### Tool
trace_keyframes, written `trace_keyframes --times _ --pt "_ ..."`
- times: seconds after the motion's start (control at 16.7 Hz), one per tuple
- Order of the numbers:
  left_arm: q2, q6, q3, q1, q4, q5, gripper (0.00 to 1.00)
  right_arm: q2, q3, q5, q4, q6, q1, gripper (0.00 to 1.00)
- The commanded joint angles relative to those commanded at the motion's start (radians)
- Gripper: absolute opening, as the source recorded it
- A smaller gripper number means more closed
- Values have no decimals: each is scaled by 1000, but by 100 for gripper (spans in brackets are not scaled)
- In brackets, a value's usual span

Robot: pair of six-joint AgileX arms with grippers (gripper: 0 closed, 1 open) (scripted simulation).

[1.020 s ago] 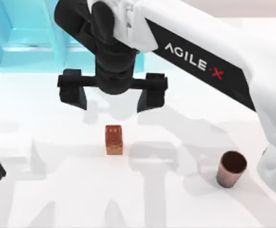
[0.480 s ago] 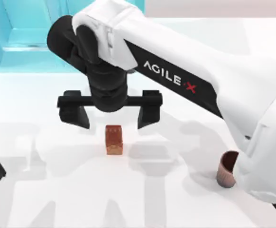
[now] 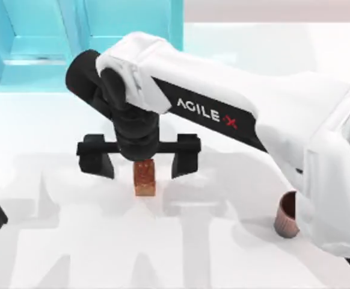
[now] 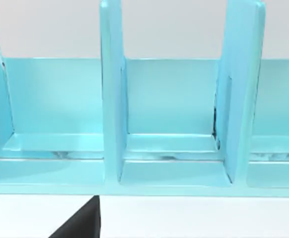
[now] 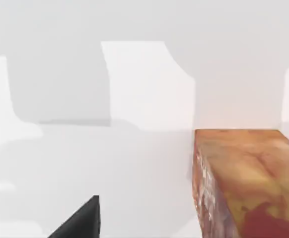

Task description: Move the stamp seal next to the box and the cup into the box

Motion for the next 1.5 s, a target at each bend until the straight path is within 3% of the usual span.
trace_keyframes --times 0.48,1.26,1.5 --pt "0 0 0 0 0 0 100 4 -99 0 103 -2 -2 100" --pt "0 0 0 0 0 0 100 4 -99 0 103 -2 -2 2" --pt "0 0 0 0 0 0 100 4 -99 0 103 -2 -2 0"
